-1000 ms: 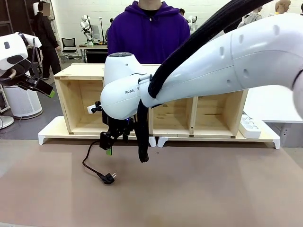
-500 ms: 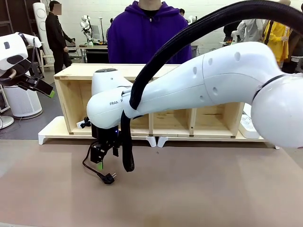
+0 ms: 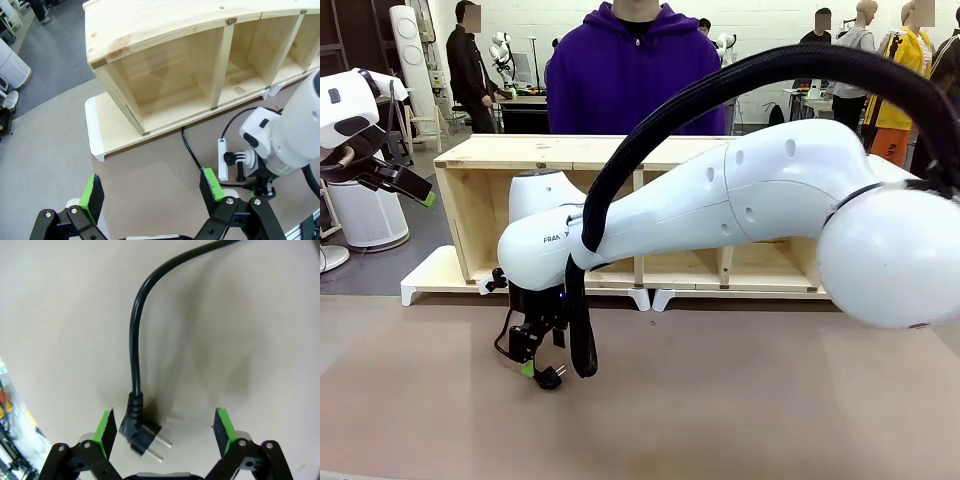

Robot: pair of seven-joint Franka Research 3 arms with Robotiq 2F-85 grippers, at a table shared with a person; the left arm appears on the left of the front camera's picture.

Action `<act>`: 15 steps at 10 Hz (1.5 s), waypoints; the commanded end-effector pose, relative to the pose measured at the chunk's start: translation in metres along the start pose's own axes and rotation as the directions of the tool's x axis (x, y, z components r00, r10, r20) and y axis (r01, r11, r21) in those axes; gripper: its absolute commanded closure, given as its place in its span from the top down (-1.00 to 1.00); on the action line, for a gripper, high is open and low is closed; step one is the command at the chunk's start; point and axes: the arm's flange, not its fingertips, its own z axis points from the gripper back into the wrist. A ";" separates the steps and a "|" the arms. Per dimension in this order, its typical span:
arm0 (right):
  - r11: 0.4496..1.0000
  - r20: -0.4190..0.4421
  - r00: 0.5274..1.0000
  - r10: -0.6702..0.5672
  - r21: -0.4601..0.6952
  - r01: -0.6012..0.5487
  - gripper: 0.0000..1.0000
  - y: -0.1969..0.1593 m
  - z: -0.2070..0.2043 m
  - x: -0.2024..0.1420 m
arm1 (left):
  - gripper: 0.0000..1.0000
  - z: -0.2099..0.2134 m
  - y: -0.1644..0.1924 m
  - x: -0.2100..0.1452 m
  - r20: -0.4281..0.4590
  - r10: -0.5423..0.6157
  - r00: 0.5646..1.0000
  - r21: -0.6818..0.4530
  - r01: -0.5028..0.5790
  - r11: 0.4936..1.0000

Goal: Perform cable management.
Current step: When the cord part of the Power Cable appears at the lower middle area of the table and stops, grasp the cord part of the Power Cable.

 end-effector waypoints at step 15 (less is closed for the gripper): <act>1.000 -0.020 1.000 0.002 0.003 -0.002 -0.65 -0.002 -0.002 0.011 | 1.00 0.000 0.001 -0.001 0.000 0.002 1.000 0.003 -0.002 1.000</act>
